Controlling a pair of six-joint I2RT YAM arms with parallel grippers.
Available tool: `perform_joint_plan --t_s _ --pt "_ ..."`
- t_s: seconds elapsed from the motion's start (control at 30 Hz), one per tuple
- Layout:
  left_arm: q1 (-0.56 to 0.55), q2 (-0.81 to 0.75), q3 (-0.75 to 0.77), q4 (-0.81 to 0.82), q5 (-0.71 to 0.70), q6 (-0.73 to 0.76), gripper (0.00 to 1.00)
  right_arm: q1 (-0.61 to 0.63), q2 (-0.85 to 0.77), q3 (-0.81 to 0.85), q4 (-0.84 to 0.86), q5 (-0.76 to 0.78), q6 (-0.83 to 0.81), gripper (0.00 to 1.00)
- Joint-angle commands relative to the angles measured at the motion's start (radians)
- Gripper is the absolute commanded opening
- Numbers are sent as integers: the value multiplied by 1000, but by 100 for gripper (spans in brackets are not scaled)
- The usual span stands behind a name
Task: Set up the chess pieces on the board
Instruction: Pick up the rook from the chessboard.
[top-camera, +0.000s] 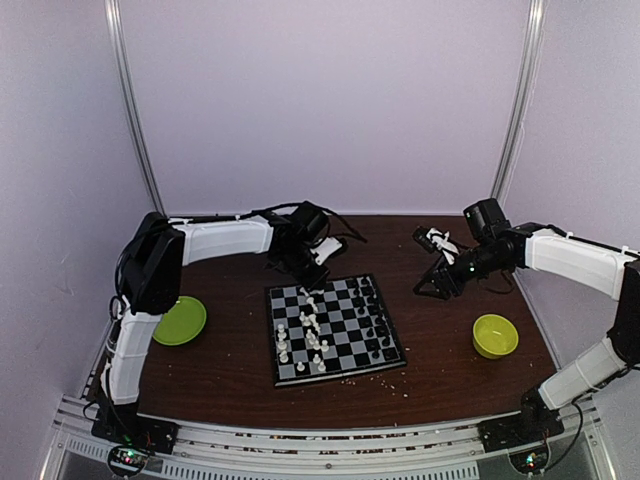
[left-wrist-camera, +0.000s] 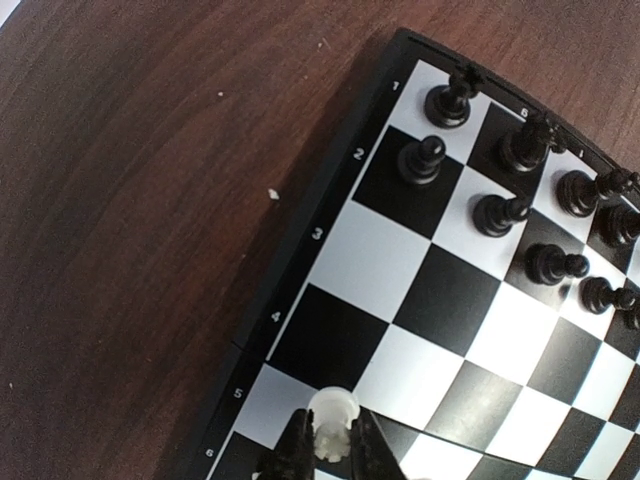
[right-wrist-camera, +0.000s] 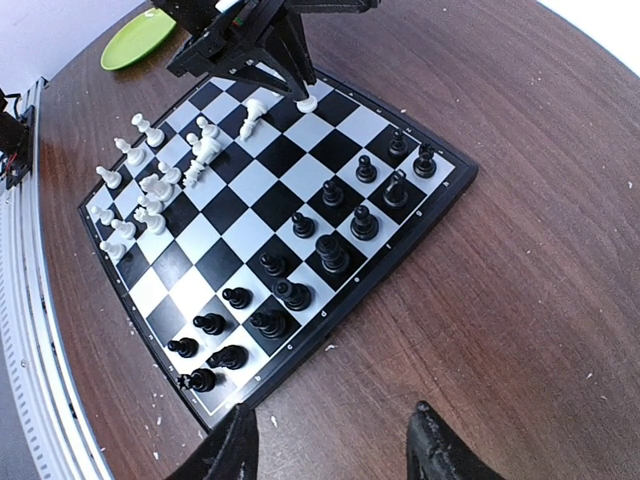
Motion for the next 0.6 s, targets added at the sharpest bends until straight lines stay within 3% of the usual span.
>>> perform_joint_plan --t_s 0.0,0.33,0.57 --pt "5 37 40 -24 -5 12 13 -6 9 32 -18 -8 -6 51" --pt "5 -42 -2 -24 -1 15 4 -6 7 37 -20 -5 1 51" --pt "-5 -277 -135 -23 23 -8 3 -6 -2 33 -17 5 -1 51"
